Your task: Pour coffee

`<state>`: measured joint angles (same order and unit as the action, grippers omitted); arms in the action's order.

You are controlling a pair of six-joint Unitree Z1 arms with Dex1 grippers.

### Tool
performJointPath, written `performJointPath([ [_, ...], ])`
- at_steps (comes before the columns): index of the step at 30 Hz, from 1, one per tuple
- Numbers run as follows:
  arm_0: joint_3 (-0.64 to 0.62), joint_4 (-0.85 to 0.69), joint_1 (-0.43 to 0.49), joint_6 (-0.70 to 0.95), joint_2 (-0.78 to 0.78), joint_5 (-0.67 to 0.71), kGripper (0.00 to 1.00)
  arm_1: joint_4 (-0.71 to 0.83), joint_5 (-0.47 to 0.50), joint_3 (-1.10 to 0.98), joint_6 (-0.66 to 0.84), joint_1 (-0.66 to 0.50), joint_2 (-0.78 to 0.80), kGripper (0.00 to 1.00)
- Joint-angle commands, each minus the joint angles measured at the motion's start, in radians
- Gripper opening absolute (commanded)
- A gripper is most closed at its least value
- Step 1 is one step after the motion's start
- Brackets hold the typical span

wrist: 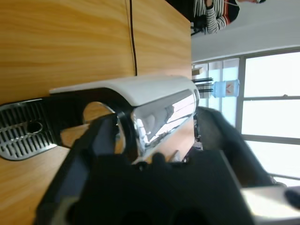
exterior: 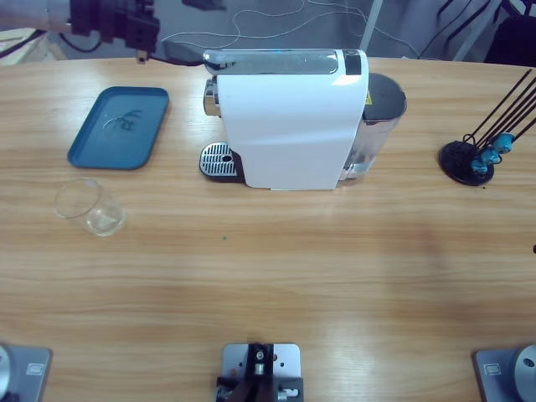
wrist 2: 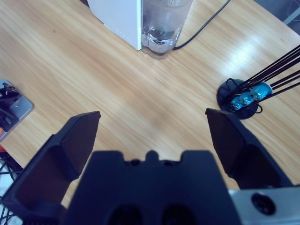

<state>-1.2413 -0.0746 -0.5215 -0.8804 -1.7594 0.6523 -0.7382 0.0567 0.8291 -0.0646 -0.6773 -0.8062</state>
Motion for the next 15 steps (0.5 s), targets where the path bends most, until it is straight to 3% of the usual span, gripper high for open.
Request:
performJointPath([
  [1,0.060,0.012,-0.015,-0.023,0.009,0.083,0.471,-0.013,0.012,-0.005,0.014,0.005,-0.026,1.000],
  [3,0.072,0.012,-0.015,-0.024,0.020,0.080,0.471,-0.013,0.012,-0.005,0.014,0.005,-0.025,1.000],
  [4,0.078,0.012,-0.016,-0.026,0.024,0.080,0.411,-0.013,0.012,-0.005,0.014,0.005,-0.025,1.000],
  [6,0.082,0.012,-0.017,-0.029,0.028,0.081,0.008,-0.013,0.013,-0.005,0.014,0.005,-0.023,1.000],
  [15,0.083,0.096,-0.023,-0.042,0.070,0.078,0.000,-0.012,0.014,-0.008,0.014,0.005,-0.007,1.000],
])
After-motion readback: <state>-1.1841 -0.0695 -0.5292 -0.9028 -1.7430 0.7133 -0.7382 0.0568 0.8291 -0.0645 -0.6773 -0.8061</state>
